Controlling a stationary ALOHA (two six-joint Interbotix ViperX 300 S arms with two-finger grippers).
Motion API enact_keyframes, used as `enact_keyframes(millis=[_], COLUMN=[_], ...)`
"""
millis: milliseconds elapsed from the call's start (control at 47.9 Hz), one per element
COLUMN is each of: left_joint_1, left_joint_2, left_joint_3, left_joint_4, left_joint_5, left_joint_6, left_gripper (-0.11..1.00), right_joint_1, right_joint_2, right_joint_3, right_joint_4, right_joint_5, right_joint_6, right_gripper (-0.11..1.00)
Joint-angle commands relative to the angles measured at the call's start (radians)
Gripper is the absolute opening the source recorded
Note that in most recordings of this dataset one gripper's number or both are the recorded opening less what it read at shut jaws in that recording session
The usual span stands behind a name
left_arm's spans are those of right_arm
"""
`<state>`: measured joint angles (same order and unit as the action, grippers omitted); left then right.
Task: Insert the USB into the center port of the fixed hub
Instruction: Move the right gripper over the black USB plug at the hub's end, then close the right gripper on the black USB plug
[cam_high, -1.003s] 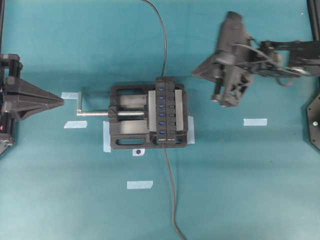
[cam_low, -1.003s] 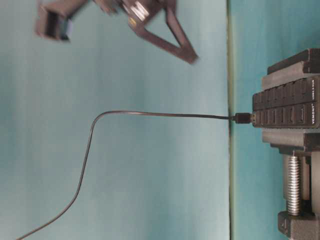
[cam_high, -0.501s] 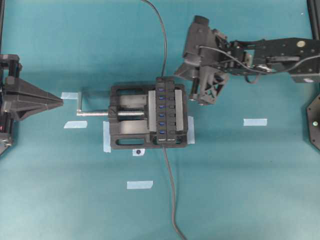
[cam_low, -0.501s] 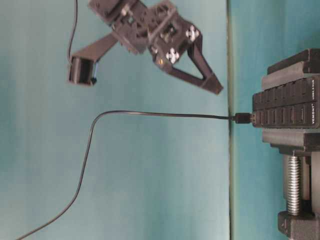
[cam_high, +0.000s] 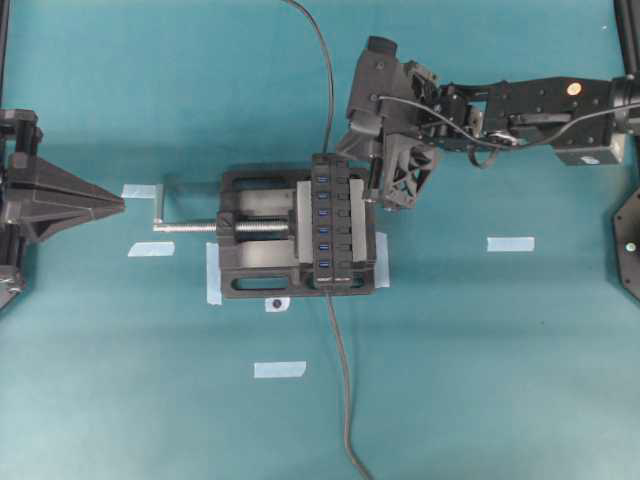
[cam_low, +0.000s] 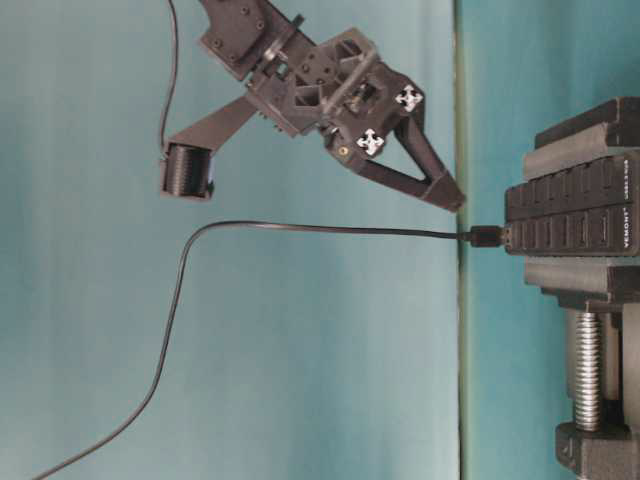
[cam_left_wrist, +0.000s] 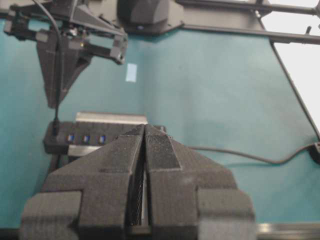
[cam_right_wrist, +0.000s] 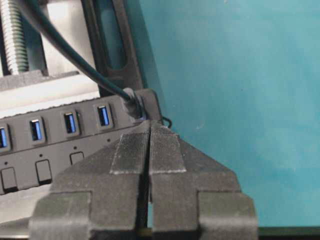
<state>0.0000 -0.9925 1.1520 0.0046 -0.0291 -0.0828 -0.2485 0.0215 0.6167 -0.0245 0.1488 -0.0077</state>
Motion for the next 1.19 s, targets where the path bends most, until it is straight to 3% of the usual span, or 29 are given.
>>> enact_keyframes(millis=[0, 313, 522, 606, 794, 856, 1170], left_joint_1=[-0.002, -0.003, -0.005, -0.005, -0.005, -0.005, -0.005], left_joint_2=[0.002, -0.002, 0.0, 0.0, -0.002, -0.002, -0.002], left_joint_3=[-0.009, -0.006, -0.009, -0.009, -0.005, -0.002, 0.003], left_joint_4=[0.002, 0.002, 0.002, 0.002, 0.002, 0.002, 0.002], left_joint_5=[-0.005, -0.005, 0.008, 0.017, 0.018, 0.018, 0.018], left_joint_6=[-0.003, -0.002, 0.0, 0.002, 0.003, 0.003, 0.003], left_gripper=[0.0, 0.0, 0.0, 0.0, 0.0, 0.0, 0.0], right_joint_1=[0.005, 0.012, 0.014, 0.017, 0.026, 0.028, 0.029], right_joint_2=[-0.009, -0.005, -0.006, -0.011, -0.009, -0.003, 0.018], right_joint_3=[-0.023, -0.025, -0.028, -0.029, -0.034, -0.038, -0.063], right_joint_4=[0.0, 0.0, 0.0, 0.0, 0.0, 0.0, 0.0], right_joint_5=[-0.006, -0.014, 0.017, 0.017, 0.012, 0.014, -0.014], right_joint_6=[-0.009, -0.009, -0.008, -0.008, -0.003, -0.003, -0.009], right_gripper=[-0.02, -0.01, 0.09, 0.22, 0.75, 0.88, 0.83])
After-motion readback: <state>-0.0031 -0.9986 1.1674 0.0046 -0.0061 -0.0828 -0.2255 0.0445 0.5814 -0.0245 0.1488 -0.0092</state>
